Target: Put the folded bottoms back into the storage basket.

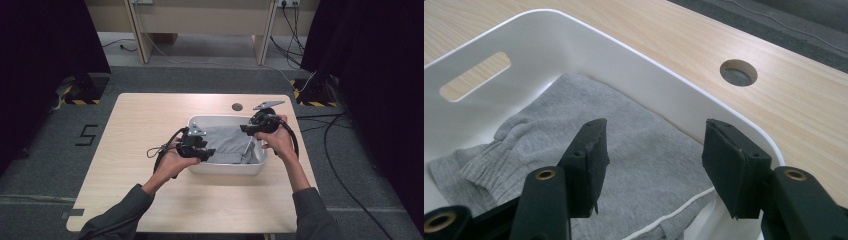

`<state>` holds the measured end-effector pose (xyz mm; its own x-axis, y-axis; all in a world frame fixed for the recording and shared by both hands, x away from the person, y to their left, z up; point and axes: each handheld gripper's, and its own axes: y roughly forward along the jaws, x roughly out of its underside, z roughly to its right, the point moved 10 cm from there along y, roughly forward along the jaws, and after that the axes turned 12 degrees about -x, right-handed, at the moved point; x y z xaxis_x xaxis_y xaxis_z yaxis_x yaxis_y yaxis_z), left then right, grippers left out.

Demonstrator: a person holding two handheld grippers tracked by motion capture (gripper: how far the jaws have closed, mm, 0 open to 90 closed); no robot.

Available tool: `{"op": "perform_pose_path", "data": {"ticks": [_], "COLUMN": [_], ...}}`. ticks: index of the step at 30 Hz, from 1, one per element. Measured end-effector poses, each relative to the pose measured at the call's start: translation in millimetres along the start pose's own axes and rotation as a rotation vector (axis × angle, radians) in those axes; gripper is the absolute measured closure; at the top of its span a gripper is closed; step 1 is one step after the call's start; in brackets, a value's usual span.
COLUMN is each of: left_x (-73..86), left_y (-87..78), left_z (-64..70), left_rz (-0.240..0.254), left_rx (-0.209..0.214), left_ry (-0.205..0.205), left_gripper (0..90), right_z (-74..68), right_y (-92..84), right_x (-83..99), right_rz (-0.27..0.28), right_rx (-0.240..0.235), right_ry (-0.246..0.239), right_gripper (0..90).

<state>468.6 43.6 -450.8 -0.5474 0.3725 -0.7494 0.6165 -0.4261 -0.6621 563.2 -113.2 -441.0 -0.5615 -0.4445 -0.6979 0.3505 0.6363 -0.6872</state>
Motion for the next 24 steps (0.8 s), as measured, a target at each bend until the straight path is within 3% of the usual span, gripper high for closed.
{"op": "perform_pose_path", "data": {"ticks": [10, 24], "left_x": [0.6, 6.4], "left_y": [-19.6, -38.4], "left_z": [-0.9, 2.1], "left_rz": [0.04, 0.072], "left_rx": [0.022, 0.041], "left_ry": [-0.023, -0.034], "left_gripper": [47.1, 40.8], "right_z": [-15.8, -35.9], "right_y": [-4.8, -14.2], "right_x": [5.4, 11.2], "right_rz": [0.024, 0.05], "right_rx": [-0.032, -0.038], "right_ry": [-0.028, -0.073], "right_gripper": [40.3, 39.5]}}
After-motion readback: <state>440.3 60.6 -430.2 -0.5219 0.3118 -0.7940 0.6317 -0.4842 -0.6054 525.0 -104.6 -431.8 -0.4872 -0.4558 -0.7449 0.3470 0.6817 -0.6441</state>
